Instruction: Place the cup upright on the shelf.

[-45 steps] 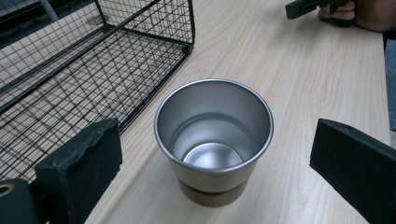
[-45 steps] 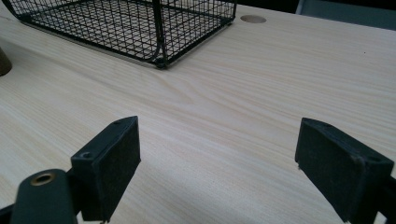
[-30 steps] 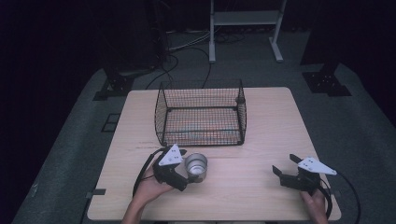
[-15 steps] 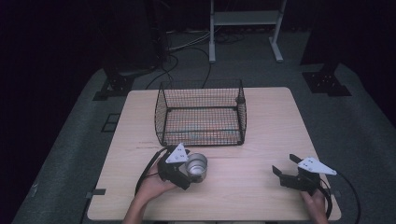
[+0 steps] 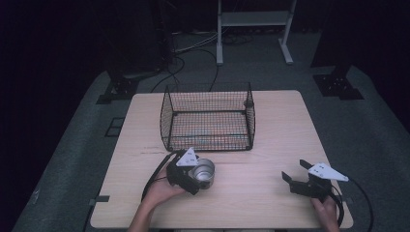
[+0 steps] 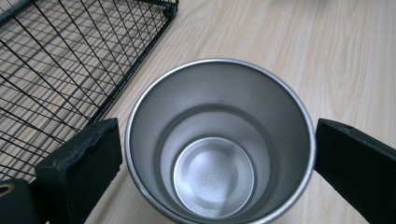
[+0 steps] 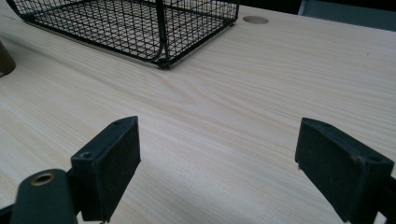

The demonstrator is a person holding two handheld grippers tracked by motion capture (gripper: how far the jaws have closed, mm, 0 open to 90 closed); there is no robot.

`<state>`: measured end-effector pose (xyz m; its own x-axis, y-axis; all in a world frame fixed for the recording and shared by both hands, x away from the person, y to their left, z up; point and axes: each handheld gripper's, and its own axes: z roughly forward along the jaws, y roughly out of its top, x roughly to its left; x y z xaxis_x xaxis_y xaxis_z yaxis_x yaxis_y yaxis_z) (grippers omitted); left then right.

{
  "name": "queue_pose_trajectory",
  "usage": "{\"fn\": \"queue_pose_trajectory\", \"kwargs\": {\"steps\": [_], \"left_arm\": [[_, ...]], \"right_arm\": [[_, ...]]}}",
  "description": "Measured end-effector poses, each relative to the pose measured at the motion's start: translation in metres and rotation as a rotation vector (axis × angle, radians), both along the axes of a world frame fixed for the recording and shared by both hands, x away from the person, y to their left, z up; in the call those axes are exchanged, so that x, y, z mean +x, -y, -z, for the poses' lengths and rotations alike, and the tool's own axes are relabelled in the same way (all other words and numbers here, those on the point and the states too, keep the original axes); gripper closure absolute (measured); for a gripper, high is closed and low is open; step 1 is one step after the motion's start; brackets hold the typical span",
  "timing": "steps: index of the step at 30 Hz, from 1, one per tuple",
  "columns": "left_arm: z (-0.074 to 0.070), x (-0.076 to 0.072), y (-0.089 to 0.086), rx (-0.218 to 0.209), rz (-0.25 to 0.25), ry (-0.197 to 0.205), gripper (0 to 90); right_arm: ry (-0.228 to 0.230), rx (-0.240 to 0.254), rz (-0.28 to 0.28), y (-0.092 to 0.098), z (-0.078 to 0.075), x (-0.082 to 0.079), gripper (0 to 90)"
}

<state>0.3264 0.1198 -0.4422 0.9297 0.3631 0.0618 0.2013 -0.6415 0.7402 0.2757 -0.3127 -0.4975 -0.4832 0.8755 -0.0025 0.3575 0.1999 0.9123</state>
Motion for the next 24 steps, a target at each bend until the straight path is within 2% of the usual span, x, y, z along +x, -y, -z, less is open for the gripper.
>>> {"fn": "queue_pose_trajectory", "kwargs": {"steps": [13,19,24], "left_arm": [[0.0088,0.007,0.0075,0.021,0.002,-0.03,1.6],[0.0074,0.0071,0.0057,0.011,0.019,-0.044,10.0],[0.0068,0.0077,0.0053,0.02,0.024,-0.043,13.1]], "right_arm": [[0.001,0.003,-0.002,-0.0001,0.0,0.0,13.4],[0.001,0.003,-0.003,-0.0001,0.0,0.0,13.4],[0.001,0.002,-0.003,-0.0002,0.0,-0.0001,13.4]]}}
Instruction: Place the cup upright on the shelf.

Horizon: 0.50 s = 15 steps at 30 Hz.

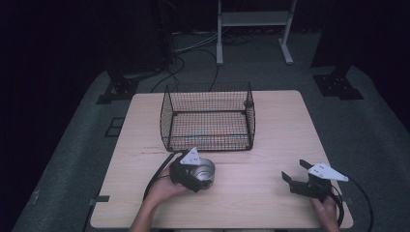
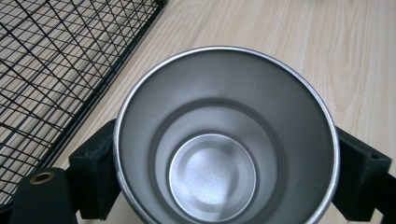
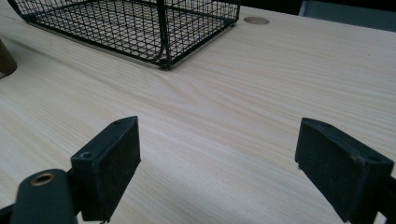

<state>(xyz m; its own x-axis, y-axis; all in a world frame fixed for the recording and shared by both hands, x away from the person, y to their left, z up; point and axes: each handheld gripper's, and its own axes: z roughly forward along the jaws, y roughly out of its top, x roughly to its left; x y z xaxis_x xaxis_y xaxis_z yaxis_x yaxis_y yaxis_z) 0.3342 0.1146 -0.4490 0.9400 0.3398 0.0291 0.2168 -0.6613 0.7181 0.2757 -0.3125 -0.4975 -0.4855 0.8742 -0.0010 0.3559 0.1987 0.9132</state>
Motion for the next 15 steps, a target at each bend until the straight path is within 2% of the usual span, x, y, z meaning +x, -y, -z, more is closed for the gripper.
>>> {"fn": "queue_pose_trajectory", "kwargs": {"steps": [6,10,15], "left_arm": [[-0.002,0.001,-0.001,-0.008,0.004,-0.014,13.6],[-0.006,0.0,0.002,-0.006,0.009,-0.002,13.6],[-0.01,0.001,0.004,-0.001,0.021,-0.006,13.7]], "right_arm": [[-0.001,0.002,0.0,0.0,0.0,0.0,13.4],[0.0,0.0,-0.001,0.0,0.0,0.0,13.4],[-0.001,0.0,-0.002,0.0,0.0,0.0,13.4]]}}
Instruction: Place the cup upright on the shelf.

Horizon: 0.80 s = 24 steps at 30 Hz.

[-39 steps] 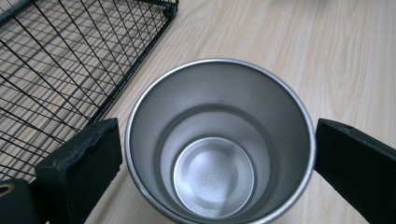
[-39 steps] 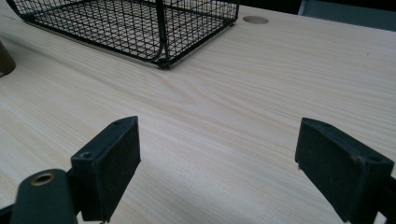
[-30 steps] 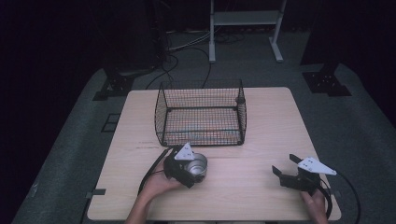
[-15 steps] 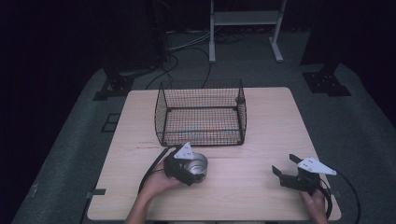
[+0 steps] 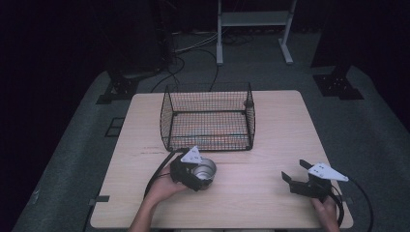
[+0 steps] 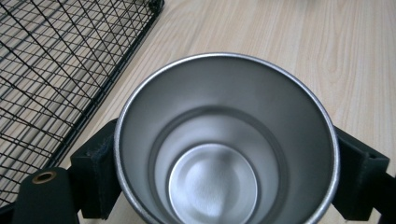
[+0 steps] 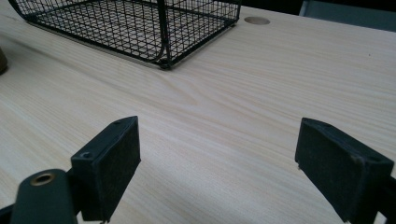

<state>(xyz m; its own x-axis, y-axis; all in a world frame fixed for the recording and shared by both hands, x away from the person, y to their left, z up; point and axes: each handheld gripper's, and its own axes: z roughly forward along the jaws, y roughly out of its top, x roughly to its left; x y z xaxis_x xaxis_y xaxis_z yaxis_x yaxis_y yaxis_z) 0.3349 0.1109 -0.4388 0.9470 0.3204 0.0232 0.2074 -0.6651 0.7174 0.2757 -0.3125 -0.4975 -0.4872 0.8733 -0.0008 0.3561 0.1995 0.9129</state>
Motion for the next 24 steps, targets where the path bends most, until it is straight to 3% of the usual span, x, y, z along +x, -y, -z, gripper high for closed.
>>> {"fn": "queue_pose_trajectory", "kwargs": {"steps": [6,15,24], "left_arm": [[-0.008,-0.001,0.004,-0.004,0.017,0.001,13.7],[-0.026,0.003,0.014,0.041,0.049,0.008,13.7],[-0.048,0.012,0.028,0.056,0.086,0.002,13.7]], "right_arm": [[0.0,0.0,0.0,0.0,0.0,0.0,13.5],[0.001,0.001,-0.002,0.0,0.0,0.0,13.4],[0.002,0.004,-0.003,0.0,0.0,0.0,13.4]]}}
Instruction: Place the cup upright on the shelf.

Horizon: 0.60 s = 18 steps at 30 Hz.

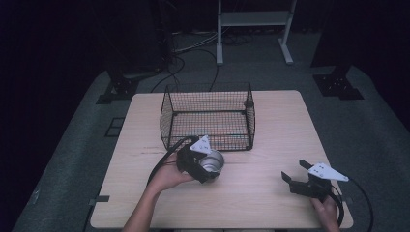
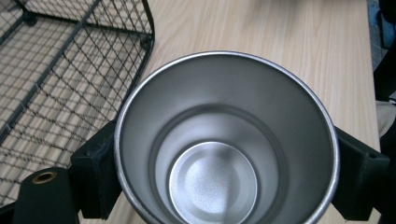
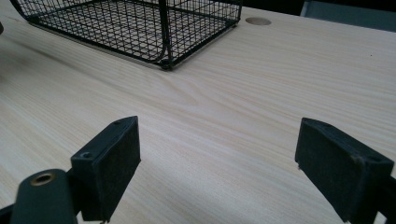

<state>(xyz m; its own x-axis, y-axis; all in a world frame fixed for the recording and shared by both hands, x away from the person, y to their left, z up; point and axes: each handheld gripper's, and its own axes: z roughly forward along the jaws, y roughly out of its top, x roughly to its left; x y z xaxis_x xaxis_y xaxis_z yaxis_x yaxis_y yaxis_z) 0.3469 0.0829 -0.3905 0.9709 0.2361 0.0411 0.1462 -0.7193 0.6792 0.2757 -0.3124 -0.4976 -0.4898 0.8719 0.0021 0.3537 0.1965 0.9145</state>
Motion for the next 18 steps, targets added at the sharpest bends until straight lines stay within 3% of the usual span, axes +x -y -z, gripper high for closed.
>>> {"fn": "queue_pose_trajectory", "kwargs": {"steps": [9,12,18], "left_arm": [[-0.029,0.008,0.009,0.003,0.03,0.015,13.8],[-0.034,0.012,0.012,0.026,0.026,0.024,13.8],[-0.043,0.02,0.011,0.029,0.03,0.011,13.8]], "right_arm": [[0.003,-0.002,-0.002,0.0,0.0,0.0,13.4],[0.007,-0.005,-0.003,0.0,0.0,0.0,13.4],[0.003,-0.001,-0.002,0.0,0.0,0.0,13.4]]}}
